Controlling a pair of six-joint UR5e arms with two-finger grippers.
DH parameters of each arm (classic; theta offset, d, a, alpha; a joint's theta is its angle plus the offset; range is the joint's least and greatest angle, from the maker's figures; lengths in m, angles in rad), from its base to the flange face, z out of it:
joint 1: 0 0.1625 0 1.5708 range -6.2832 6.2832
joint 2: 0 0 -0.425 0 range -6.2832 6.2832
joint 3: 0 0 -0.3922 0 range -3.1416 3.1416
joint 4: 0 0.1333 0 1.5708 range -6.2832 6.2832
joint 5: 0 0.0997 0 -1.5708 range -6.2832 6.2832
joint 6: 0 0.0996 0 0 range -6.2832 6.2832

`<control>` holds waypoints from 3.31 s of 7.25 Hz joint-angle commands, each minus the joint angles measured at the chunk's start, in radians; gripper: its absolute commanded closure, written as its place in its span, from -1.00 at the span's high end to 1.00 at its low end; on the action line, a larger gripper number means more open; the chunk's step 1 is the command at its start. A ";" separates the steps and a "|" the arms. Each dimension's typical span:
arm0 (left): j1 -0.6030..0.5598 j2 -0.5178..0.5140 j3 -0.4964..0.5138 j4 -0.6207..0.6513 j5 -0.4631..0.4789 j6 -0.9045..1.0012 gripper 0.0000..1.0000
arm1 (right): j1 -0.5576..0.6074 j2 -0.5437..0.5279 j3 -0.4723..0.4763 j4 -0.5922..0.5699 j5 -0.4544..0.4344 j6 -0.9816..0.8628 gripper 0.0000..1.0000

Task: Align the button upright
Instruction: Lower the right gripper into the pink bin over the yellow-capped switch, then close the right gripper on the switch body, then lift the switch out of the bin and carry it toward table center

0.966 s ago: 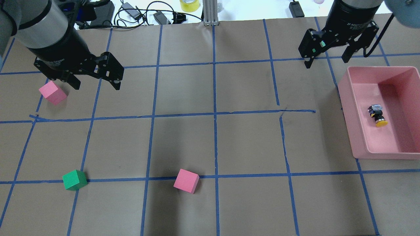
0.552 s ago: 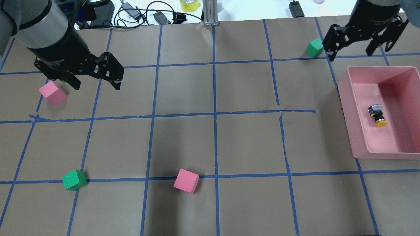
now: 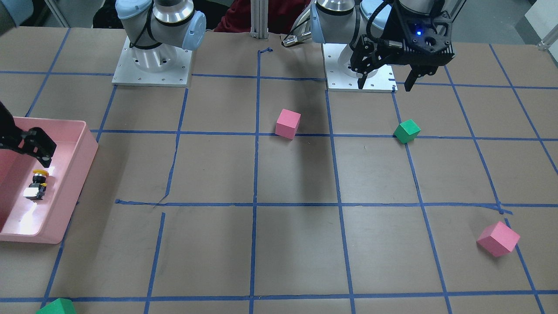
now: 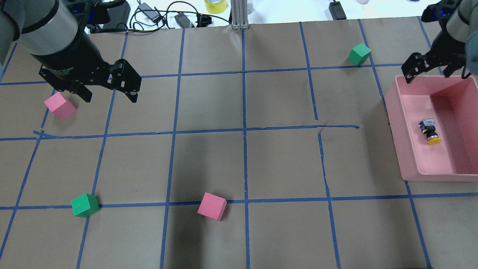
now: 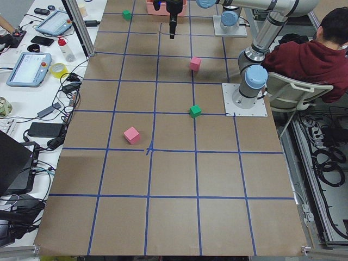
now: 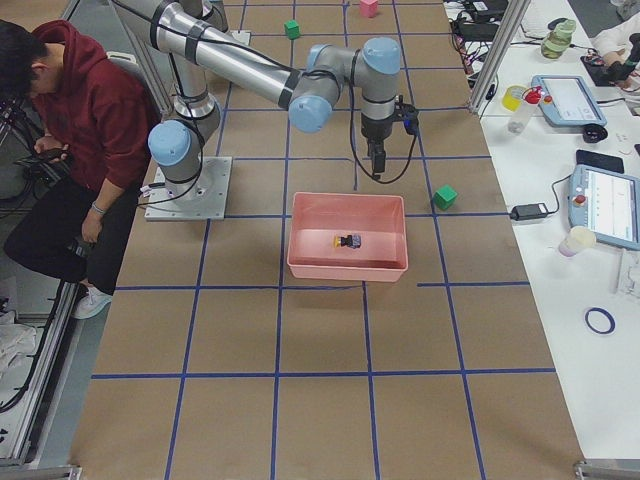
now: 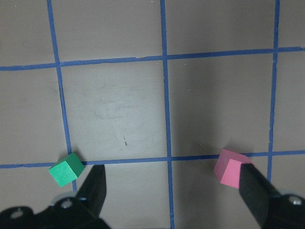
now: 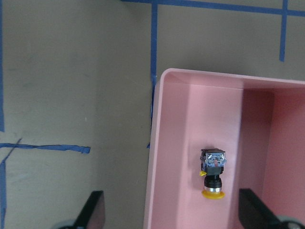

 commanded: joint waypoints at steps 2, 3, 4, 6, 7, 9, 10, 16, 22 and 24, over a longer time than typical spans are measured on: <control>0.000 0.000 0.000 0.000 0.000 0.001 1.00 | -0.121 0.091 0.033 -0.046 0.043 -0.059 1.00; 0.000 0.000 0.000 0.000 0.000 0.001 1.00 | -0.122 0.102 0.036 -0.046 0.044 -0.053 1.00; 0.000 0.000 -0.002 0.000 0.000 0.001 1.00 | -0.126 0.124 0.058 -0.047 0.044 -0.055 1.00; 0.000 0.000 -0.002 0.000 0.000 0.001 1.00 | -0.131 0.173 0.076 -0.091 0.043 -0.049 1.00; 0.000 0.000 -0.002 0.000 0.000 0.001 1.00 | -0.134 0.198 0.078 -0.113 0.040 -0.050 1.00; 0.000 0.002 -0.003 0.000 0.000 0.001 1.00 | -0.151 0.209 0.079 -0.113 0.031 -0.050 1.00; 0.000 0.005 -0.009 0.000 0.000 0.001 1.00 | -0.169 0.226 0.079 -0.113 0.031 -0.050 1.00; 0.000 0.006 -0.011 0.000 0.002 0.001 1.00 | -0.180 0.258 0.086 -0.101 0.040 -0.044 -1.00; 0.000 0.006 -0.011 0.000 0.000 0.001 1.00 | -0.165 0.139 -0.046 0.035 0.046 -0.050 -1.00; 0.000 0.006 -0.011 0.000 0.000 0.001 1.00 | -0.087 0.119 -0.143 0.143 0.046 -0.044 -1.00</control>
